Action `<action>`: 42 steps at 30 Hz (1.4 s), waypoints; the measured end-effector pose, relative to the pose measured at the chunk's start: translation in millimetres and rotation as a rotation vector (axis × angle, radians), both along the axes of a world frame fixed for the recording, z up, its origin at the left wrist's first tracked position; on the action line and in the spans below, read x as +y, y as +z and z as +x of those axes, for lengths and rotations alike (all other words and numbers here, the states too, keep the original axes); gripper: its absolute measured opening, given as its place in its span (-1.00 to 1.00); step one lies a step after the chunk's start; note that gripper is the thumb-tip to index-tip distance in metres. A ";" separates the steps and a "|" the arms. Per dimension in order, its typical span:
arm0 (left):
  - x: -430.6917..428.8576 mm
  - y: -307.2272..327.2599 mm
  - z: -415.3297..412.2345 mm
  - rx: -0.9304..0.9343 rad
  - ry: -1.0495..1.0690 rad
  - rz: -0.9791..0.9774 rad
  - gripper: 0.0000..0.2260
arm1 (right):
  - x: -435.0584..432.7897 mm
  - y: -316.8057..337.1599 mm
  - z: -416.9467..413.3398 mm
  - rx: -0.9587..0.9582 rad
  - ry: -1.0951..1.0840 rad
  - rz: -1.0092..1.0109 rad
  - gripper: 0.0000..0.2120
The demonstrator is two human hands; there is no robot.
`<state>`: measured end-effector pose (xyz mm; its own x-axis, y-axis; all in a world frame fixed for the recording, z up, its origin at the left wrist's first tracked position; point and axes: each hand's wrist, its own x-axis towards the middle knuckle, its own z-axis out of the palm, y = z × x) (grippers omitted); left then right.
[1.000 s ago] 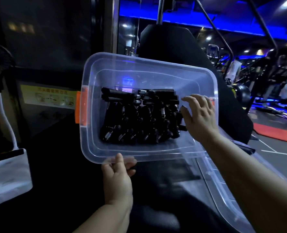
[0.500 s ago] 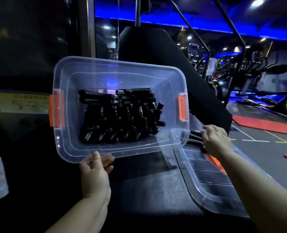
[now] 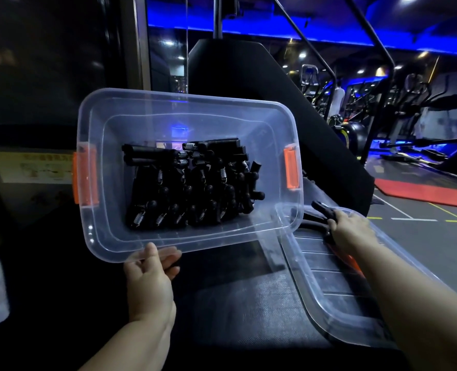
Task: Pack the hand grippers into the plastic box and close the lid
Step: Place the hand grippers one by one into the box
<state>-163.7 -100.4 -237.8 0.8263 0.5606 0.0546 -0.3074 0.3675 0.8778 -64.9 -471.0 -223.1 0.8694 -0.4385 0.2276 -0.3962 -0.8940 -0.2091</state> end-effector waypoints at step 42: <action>1.6 -2.0 -0.4 0.012 -0.032 0.004 -0.84 | 43.4 23.5 -103.5 -0.043 -0.002 0.085 -0.58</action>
